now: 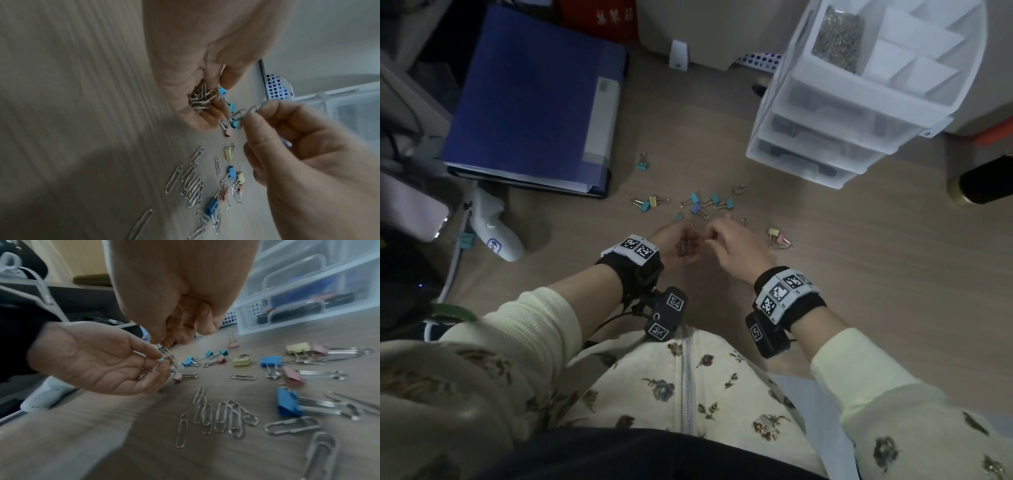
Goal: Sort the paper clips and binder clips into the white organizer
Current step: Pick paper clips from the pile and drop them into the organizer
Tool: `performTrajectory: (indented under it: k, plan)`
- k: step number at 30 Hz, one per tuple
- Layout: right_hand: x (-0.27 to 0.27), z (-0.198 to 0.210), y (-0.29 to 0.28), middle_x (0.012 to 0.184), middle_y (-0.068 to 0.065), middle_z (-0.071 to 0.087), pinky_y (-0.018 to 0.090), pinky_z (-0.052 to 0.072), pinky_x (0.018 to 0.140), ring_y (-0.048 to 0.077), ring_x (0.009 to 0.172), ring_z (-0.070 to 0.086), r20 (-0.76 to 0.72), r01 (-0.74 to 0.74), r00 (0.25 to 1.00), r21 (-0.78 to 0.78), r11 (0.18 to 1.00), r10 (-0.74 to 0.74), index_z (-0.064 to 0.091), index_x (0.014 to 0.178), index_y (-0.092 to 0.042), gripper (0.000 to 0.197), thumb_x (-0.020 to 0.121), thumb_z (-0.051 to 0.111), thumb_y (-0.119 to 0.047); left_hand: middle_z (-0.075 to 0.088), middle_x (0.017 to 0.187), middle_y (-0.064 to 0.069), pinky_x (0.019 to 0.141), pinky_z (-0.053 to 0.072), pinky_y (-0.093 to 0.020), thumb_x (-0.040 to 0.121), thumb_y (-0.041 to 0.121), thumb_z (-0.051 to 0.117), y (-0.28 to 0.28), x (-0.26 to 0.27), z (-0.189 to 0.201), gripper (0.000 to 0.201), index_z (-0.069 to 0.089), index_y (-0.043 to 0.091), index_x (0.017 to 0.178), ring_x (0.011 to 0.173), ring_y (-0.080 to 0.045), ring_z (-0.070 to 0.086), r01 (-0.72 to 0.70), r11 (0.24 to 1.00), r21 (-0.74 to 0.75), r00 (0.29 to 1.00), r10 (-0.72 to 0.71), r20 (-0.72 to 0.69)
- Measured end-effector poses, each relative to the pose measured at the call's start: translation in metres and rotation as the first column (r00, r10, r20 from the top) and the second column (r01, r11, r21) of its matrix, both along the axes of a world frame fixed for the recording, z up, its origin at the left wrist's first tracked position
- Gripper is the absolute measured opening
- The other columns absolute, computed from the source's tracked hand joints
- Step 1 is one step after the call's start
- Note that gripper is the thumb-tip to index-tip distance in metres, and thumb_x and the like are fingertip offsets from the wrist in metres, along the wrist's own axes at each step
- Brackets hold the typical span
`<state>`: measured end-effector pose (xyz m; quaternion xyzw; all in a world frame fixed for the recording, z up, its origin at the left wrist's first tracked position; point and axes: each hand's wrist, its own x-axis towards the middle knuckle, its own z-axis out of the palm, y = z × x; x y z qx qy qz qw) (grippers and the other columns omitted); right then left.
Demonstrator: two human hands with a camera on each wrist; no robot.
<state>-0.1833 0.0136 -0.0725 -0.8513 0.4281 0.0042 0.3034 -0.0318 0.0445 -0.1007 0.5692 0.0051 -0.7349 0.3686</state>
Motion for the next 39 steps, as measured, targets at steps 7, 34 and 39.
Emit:
performTrajectory:
  k: [7,34,39]
  plan:
    - [0.006,0.004,0.012,0.099,-0.003,0.063,0.038,0.048,0.076,0.013,0.081,0.054,0.193,-0.018,0.981,-0.072,0.997,0.032,0.062,0.099,-0.014,0.011,0.092,0.054,-0.014,0.056,0.077,-0.006,0.058,0.054,-0.022,0.096,0.015,0.041,0.009,-0.001,0.002,0.018,0.056,0.007,0.091,0.068,-0.012,0.056,0.01,0.999,-0.04,0.997,-0.013,-0.08]
    - [-0.026,-0.03,0.02,0.119,0.007,0.053,0.032,0.031,0.065,0.028,0.103,0.055,-0.473,-0.037,0.88,-0.159,0.987,-0.043,0.051,0.116,-0.011,0.037,0.095,0.047,-0.041,0.043,0.046,0.008,0.029,0.021,-0.011,0.094,0.021,0.054,0.004,0.006,0.008,0.022,0.054,0.013,0.074,0.029,-0.003,0.027,0.01,1.0,0.028,1.0,-0.009,-0.03]
    - [-0.023,-0.029,0.02,0.114,0.012,0.056,0.033,0.03,0.064,0.033,0.099,0.057,-0.428,-0.017,0.902,-0.178,0.984,-0.062,0.055,0.111,-0.005,0.024,0.098,0.045,-0.022,0.047,0.071,0.002,0.035,0.031,-0.011,0.088,-0.01,0.049,0.005,0.004,0.003,0.024,0.052,0.013,0.083,0.039,-0.002,0.038,0.063,0.996,-0.059,0.998,-0.062,0.011]
